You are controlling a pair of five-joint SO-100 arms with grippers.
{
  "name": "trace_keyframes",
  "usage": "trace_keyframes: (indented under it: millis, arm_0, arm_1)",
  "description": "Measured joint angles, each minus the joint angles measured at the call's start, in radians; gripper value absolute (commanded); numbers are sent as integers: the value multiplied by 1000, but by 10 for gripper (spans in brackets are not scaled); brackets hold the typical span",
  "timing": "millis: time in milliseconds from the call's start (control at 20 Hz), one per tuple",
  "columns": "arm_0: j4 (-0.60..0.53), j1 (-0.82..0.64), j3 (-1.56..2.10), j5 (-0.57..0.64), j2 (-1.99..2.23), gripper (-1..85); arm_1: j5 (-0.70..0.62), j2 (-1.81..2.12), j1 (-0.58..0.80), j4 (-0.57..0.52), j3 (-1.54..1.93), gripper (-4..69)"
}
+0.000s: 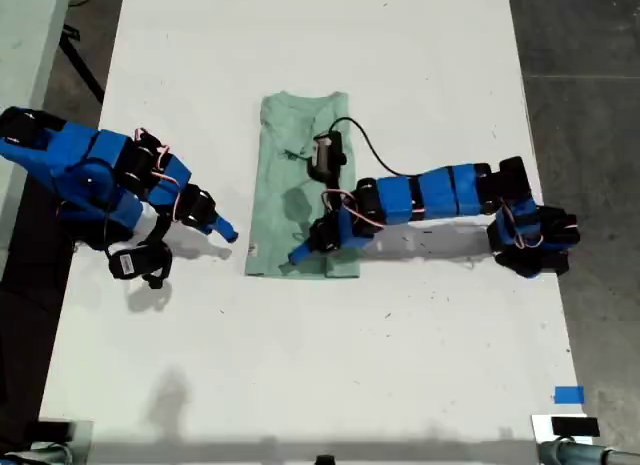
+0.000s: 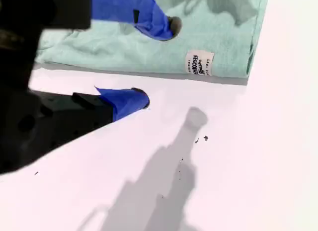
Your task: Fold t-shirt
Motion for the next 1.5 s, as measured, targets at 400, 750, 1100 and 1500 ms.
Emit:
trace_keyframes:
  millis: [400, 750, 1100, 1500]
  arm_0:
    - [-66, 35, -178, -37, -268, 237]
    - [-155, 49, -316, -44, -543, 241]
    - [-184, 49, -442, -80, -828, 9]
    - [-37, 23, -522, -110, -839, 0]
  arm_1:
    - [-9, 359, 71, 245, 196, 261]
    - [-5, 390, 74, 232, 293, 232]
    - [11, 454, 74, 219, 390, 222]
    - [12, 506, 74, 150, 482, 213]
